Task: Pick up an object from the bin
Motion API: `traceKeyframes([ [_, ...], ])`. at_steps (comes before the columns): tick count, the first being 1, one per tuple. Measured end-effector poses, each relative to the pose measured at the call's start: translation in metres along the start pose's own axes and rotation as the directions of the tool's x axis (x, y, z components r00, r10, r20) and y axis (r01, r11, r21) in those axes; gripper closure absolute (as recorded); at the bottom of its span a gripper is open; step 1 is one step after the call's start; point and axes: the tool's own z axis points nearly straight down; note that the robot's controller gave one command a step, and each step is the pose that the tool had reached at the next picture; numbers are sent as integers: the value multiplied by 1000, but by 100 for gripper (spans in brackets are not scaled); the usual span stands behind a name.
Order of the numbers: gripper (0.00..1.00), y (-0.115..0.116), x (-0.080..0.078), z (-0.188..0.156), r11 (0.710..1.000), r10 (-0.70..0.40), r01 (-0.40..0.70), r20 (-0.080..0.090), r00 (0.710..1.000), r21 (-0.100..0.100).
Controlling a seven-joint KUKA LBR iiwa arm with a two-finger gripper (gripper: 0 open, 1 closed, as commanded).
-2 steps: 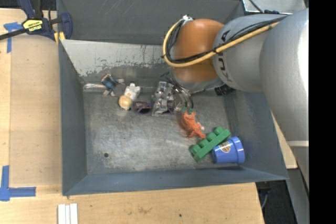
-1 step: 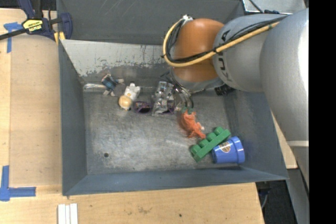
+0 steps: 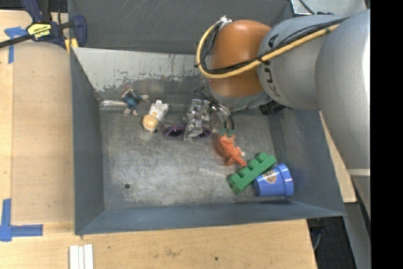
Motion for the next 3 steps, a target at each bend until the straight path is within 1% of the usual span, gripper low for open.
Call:
traceKeyframes([
  [1,100,0,0,-15,1000,0,0,-5,1000,1],
  [3,100,0,0,-41,1000,0,0,-8,1000,0],
])
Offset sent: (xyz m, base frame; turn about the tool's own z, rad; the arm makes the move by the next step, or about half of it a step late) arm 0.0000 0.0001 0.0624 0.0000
